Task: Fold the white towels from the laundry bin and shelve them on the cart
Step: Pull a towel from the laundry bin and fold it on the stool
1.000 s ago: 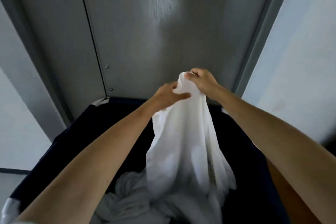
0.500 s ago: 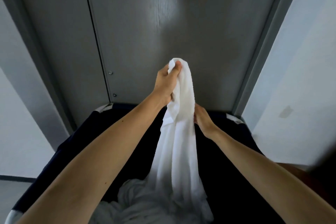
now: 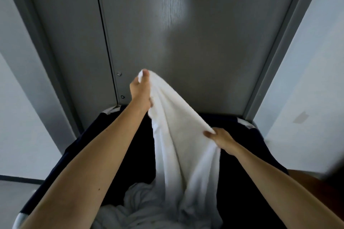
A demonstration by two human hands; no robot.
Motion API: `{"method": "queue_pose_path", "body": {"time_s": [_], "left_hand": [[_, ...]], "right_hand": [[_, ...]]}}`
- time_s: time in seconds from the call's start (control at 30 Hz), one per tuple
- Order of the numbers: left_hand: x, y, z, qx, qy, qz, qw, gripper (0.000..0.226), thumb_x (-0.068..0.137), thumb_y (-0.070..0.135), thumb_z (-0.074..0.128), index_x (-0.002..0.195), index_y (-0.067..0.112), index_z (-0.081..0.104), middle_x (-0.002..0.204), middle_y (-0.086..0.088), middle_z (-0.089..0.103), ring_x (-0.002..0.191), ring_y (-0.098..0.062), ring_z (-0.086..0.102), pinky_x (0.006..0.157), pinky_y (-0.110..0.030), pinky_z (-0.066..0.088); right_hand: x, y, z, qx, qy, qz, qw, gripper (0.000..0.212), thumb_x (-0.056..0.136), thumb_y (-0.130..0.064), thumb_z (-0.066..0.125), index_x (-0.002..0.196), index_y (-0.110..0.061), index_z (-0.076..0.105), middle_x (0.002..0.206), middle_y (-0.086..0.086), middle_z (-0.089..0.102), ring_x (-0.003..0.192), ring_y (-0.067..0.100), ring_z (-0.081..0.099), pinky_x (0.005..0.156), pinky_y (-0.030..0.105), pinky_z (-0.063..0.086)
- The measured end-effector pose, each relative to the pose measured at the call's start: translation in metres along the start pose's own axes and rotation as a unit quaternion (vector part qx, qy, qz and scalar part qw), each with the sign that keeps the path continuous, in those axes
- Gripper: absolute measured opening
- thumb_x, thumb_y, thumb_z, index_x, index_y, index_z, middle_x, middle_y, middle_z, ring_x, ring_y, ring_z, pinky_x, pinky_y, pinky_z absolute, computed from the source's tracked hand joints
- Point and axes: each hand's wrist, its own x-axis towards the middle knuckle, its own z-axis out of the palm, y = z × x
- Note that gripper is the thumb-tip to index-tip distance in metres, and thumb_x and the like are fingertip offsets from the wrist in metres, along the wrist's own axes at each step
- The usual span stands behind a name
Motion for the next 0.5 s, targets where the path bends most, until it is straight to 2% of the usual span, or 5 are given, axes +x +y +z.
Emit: {"method": "queue_pose_path", "body": {"time_s": [0.1,0.2,0.3,0.37,0.5], "left_hand": [[0.012,-0.032,-0.030,0.358,-0.017,0.081,0.930,0.051,0.083,0.042,0.066,0.125,0.017,0.051,0.122,-0.006,0.058,0.111,-0.025,0.055,0.086,-0.031,0.043],[-0.005,-0.051,-0.029,0.403,-0.184,0.121,0.888,0.081,0.072,0.040,0.079,0.141,0.026,0.038,0.128,0.000,0.054,0.118,-0.017,0.052,0.096,-0.025,0.040],[-0.032,-0.063,0.003,0.382,-0.367,0.101,0.842,0.050,0.077,0.032,0.076,0.122,0.025,0.056,0.104,0.010,0.061,0.099,-0.010,0.060,0.069,-0.008,0.041],[-0.042,-0.064,0.016,0.363,-0.377,0.077,0.849,0.021,0.084,0.033,0.068,0.098,0.019,0.062,0.076,0.008,0.058,0.068,-0.010,0.056,0.049,-0.013,0.037],[-0.037,-0.057,0.021,0.298,-0.354,0.120,0.878,0.040,0.089,0.038,0.061,0.077,0.000,0.059,0.063,-0.001,0.045,0.055,-0.012,0.038,0.050,-0.025,0.030]], "right_hand": [[0.001,-0.018,-0.020,-0.027,0.072,-0.043,0.996,0.028,0.091,-0.034,0.058,0.089,-0.007,0.065,0.085,0.005,0.062,0.083,0.022,0.058,0.067,0.030,0.040],[-0.008,-0.067,-0.023,-0.107,0.038,-0.145,0.983,0.026,0.089,-0.032,0.062,0.072,-0.013,0.055,0.074,0.000,0.055,0.074,0.013,0.051,0.058,0.024,0.033],[-0.020,-0.110,-0.004,-0.099,-0.001,-0.231,0.968,0.028,0.089,-0.028,0.062,0.064,-0.023,0.050,0.063,-0.011,0.054,0.064,-0.001,0.050,0.057,0.013,0.034],[-0.022,-0.118,0.004,-0.047,0.020,-0.248,0.967,0.031,0.090,-0.032,0.060,0.066,-0.018,0.047,0.062,-0.005,0.052,0.059,0.004,0.045,0.055,0.013,0.035],[-0.023,-0.108,0.000,0.126,0.092,-0.226,0.962,0.034,0.091,-0.033,0.058,0.065,-0.018,0.042,0.062,-0.007,0.044,0.054,-0.001,0.040,0.054,0.013,0.034]]}}
